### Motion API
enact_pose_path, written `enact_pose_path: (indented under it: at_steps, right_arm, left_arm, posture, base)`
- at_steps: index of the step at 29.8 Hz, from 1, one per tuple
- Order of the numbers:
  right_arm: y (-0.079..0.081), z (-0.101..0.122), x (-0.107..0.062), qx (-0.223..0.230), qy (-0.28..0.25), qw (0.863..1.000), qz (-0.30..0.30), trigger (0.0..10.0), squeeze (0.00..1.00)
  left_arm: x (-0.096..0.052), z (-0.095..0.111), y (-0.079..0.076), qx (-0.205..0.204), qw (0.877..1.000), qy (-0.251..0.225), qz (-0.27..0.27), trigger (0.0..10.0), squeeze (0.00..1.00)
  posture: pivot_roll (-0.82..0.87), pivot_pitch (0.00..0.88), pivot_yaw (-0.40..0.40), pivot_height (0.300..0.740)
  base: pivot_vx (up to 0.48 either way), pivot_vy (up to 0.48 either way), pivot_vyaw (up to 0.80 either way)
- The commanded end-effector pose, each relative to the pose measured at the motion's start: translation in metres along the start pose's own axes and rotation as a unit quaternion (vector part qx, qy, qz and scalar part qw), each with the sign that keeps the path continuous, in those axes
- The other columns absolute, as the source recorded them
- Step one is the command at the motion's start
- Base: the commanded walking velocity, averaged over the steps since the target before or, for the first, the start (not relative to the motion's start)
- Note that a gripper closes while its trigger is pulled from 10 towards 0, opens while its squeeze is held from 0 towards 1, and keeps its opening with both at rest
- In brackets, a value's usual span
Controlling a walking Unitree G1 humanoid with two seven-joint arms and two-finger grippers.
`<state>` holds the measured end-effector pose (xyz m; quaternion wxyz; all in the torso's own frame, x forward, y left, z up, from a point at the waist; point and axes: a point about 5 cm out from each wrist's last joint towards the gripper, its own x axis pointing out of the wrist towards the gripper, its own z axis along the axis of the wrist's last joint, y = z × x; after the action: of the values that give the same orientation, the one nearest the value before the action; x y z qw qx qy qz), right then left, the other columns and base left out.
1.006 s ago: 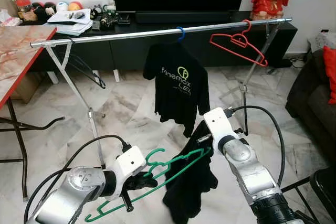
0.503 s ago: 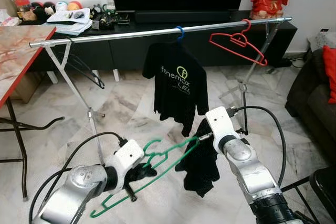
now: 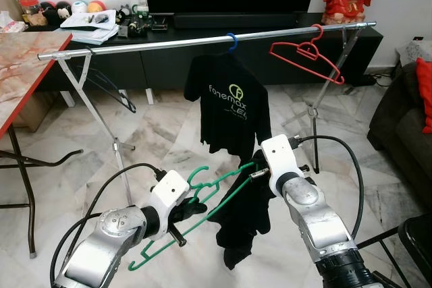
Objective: Hang hanger
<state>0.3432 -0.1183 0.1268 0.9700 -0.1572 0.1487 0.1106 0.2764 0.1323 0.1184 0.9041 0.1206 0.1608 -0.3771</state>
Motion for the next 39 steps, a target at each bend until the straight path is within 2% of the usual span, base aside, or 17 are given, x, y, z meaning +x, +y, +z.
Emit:
enact_pose_path:
  at_steps: [1, 4, 8, 18, 21, 23, 24, 28, 32, 34, 36, 39]
  right_arm:
    - [0.001, 0.006, -0.001, 0.008, -0.010, 1.000, -0.004, 10.0, 0.00]
    - [0.000, 0.006, -0.001, 0.009, -0.010, 1.000, -0.012, 10.0, 0.00]
    - [-0.002, 0.007, -0.002, 0.012, -0.010, 1.000, -0.021, 10.0, 0.00]
    - [0.005, 0.010, -0.003, 0.019, -0.012, 1.000, -0.012, 10.0, 0.00]
    - [0.018, 0.019, -0.004, 0.038, -0.032, 0.999, 0.021, 10.0, 0.00]
    - [0.021, 0.022, -0.005, 0.036, -0.040, 0.998, 0.033, 10.0, 0.00]
    - [0.029, 0.028, -0.007, 0.025, -0.059, 0.996, 0.062, 10.0, 0.00]
    - [0.033, 0.033, -0.008, 0.021, -0.071, 0.995, 0.073, 10.0, 0.00]
    - [0.028, 0.033, -0.007, 0.011, -0.072, 0.995, 0.064, 10.0, 0.00]
    - [0.026, 0.033, -0.007, 0.012, -0.071, 0.995, 0.062, 10.0, 0.00]
    - [0.020, 0.033, -0.007, 0.013, -0.070, 0.996, 0.050, 10.0, 0.00]
    - [0.016, 0.032, -0.007, 0.014, -0.067, 0.997, 0.040, 10.0, 0.00]
  left_arm:
    - [-0.001, 0.005, 0.012, 0.020, 0.999, -0.003, 0.041, 10.0, 0.00]
    - [0.001, 0.002, 0.016, 0.029, 0.998, 0.008, 0.061, 10.0, 0.00]
    - [0.004, 0.005, 0.016, 0.024, 0.997, -0.001, 0.066, 10.0, 0.00]
    - [0.009, 0.007, 0.007, 0.022, 0.999, -0.009, 0.038, 10.0, 0.00]
    - [0.007, 0.011, -0.012, 0.004, 0.999, -0.025, -0.047, 10.0, 0.00]
    - [0.006, 0.011, -0.015, 0.002, 0.998, -0.026, -0.061, 10.0, 0.00]
    - [0.005, 0.011, -0.022, 0.001, 0.995, -0.025, -0.093, 10.0, 0.00]
    - [0.003, 0.011, -0.029, -0.006, 0.992, -0.022, -0.125, 10.0, 0.00]
    - [0.000, 0.011, -0.035, -0.018, 0.988, -0.020, -0.153, 10.0, 0.00]
    - [-0.001, 0.010, -0.034, -0.016, 0.988, -0.016, -0.150, 10.0, 0.00]
    - [0.001, 0.004, -0.023, -0.001, 0.995, 0.006, -0.103, 10.0, 0.00]
    - [0.003, -0.002, -0.013, 0.003, 0.998, 0.027, -0.063, 10.0, 0.00]
  posture:
    - [-0.02, 0.090, -0.009, 0.740]
    - [-0.02, 0.090, -0.007, 0.740]
    - [-0.02, 0.092, -0.006, 0.740]
    - [-0.02, 0.098, -0.006, 0.740]
    - [-0.03, 0.100, -0.007, 0.740]
    - [-0.03, 0.100, -0.007, 0.740]
    - [-0.03, 0.099, -0.007, 0.740]
    - [-0.03, 0.100, -0.008, 0.740]
    - [-0.03, 0.101, -0.008, 0.740]
    - [-0.03, 0.101, -0.008, 0.740]
    - [-0.03, 0.102, -0.009, 0.740]
    - [-0.03, 0.103, -0.009, 0.740]
  base:
    - [0.000, 0.000, 0.00]
    - [0.000, 0.000, 0.00]
    - [0.000, 0.000, 0.00]
    - [0.000, 0.000, 0.00]
    - [0.000, 0.000, 0.00]
    - [0.000, 0.000, 0.00]
    - [0.000, 0.000, 0.00]
    - [0.000, 0.000, 0.00]
    - [0.000, 0.000, 0.00]
    - [0.000, 0.000, 0.00]
    - [0.000, 0.000, 0.00]
    - [0.000, 0.000, 0.00]
